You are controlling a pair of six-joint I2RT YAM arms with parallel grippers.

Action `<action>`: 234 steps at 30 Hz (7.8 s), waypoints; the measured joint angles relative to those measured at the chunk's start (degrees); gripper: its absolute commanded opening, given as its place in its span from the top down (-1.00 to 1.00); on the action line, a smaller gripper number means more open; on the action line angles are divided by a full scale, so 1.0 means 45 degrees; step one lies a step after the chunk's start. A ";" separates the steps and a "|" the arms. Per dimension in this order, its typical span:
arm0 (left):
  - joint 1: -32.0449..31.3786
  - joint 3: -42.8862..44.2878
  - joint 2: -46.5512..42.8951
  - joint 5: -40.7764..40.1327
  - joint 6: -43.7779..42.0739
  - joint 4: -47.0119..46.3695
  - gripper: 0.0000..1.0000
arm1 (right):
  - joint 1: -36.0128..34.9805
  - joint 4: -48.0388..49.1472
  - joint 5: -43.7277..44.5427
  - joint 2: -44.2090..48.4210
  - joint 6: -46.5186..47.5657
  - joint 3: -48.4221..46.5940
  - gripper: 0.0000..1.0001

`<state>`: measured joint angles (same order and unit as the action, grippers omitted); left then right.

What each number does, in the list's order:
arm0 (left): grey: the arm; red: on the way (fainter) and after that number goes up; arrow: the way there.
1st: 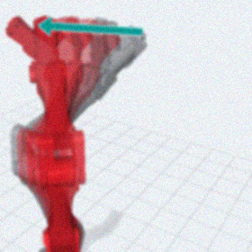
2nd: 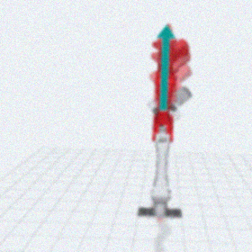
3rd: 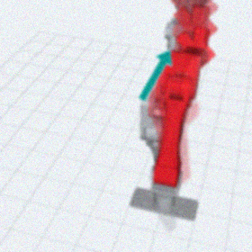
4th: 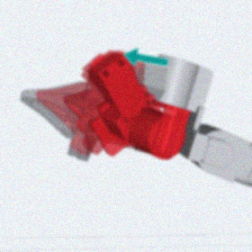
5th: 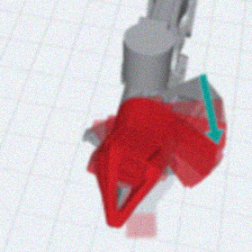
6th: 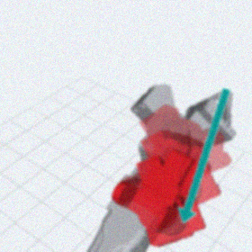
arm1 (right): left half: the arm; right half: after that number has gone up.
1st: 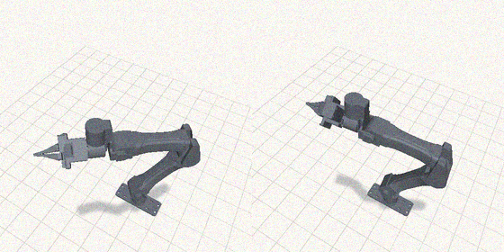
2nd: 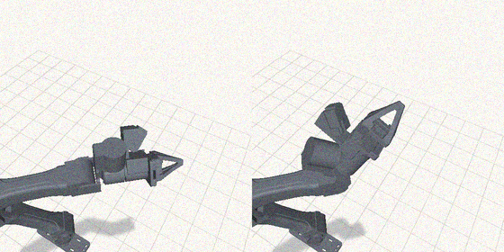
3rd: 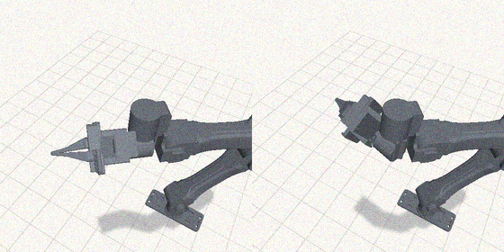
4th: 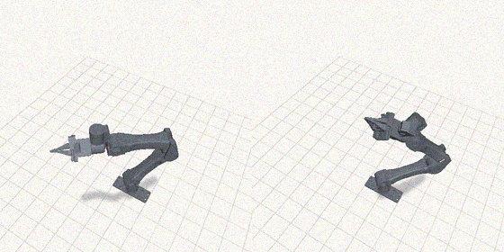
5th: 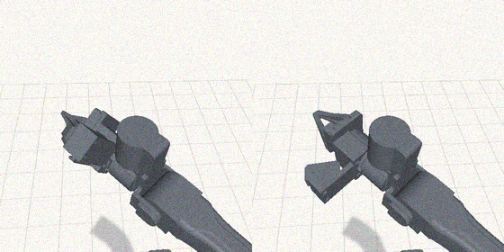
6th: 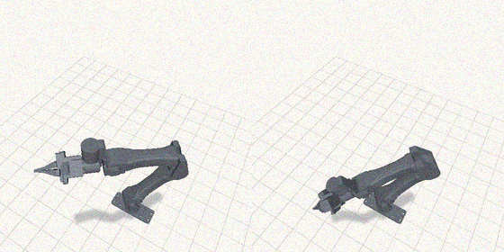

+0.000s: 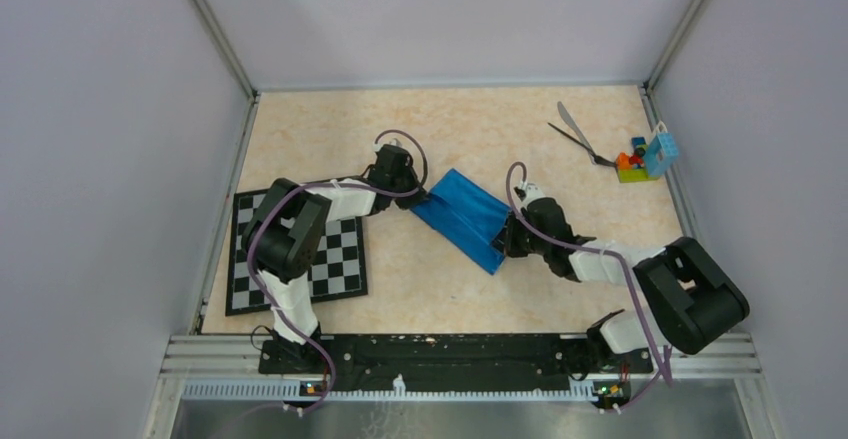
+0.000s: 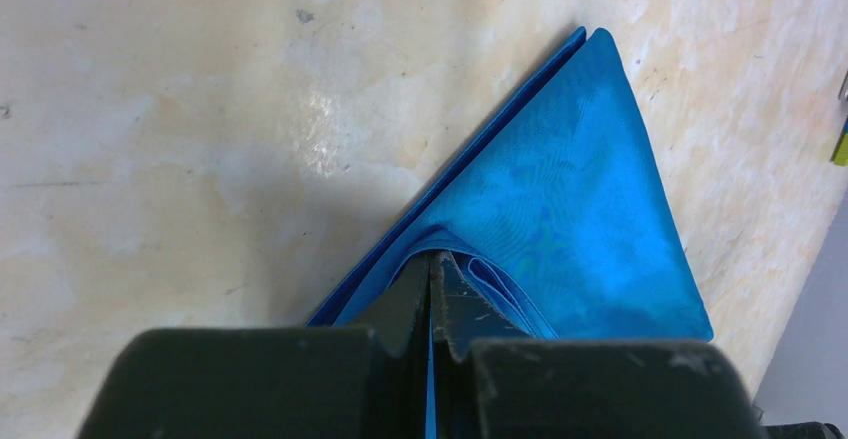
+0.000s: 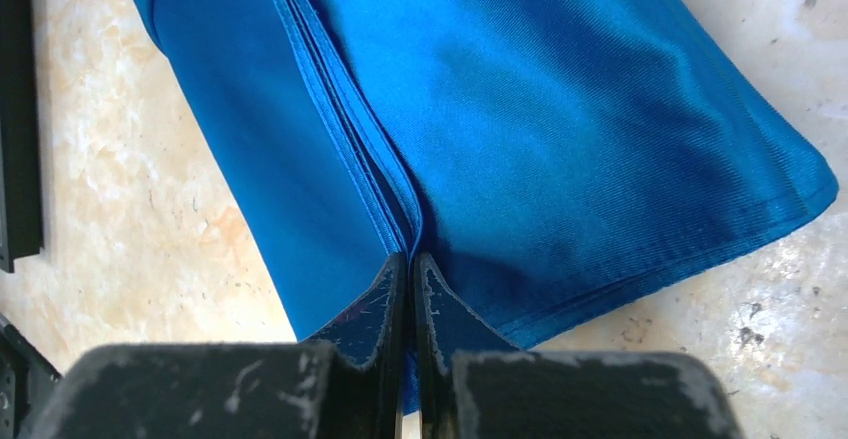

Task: Fold the napkin into a case and place the utensils inside
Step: Fold the 2/3-rectangle-folded napkin at the center of the board, then pick up the 2/3-rectangle-folded napkin at the center of the board.

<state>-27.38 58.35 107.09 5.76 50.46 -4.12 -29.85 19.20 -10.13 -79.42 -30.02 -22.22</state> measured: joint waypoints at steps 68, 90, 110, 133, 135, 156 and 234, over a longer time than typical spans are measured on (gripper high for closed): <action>-0.3730 -0.0733 -0.3808 0.2118 -0.3458 0.4541 -0.12 | -0.0792 -0.0899 -0.0704 -0.0461 -0.0928 -0.0602 0.98; -0.7174 -0.0262 -0.3730 -0.2234 -0.2924 0.7388 -0.16 | -0.1185 -0.0277 -0.1467 0.0763 -0.2584 0.0763 0.72; -0.9360 0.2652 -0.0729 -0.6057 -0.2565 1.0788 0.84 | -0.1166 0.0267 -0.1846 0.0418 -0.2560 0.0763 0.89; -0.9112 0.1637 -0.0869 -0.4721 -0.2608 0.8199 -0.17 | -0.1161 0.0442 -0.2055 0.0136 -0.2569 0.0763 0.75; -0.9097 0.1263 -0.1355 -0.4362 -0.2599 0.7932 -0.26 | -0.1161 0.0287 -0.2059 0.0185 -0.2565 0.0743 0.67; -0.5323 -0.5809 -0.7208 0.1360 -0.0913 0.1851 0.97 | -0.1098 0.1987 -0.5435 -0.2856 -0.2628 -0.3215 1.00; -1.0826 0.2977 -0.0563 -0.6266 0.1695 0.9034 1.00 | 0.6504 -0.3580 -0.5722 0.3332 -0.0860 0.1190 -0.61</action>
<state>-76.09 71.75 104.55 -22.44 58.08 36.53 -0.58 3.09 -35.88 -64.42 -33.89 -16.86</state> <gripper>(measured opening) 0.008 0.799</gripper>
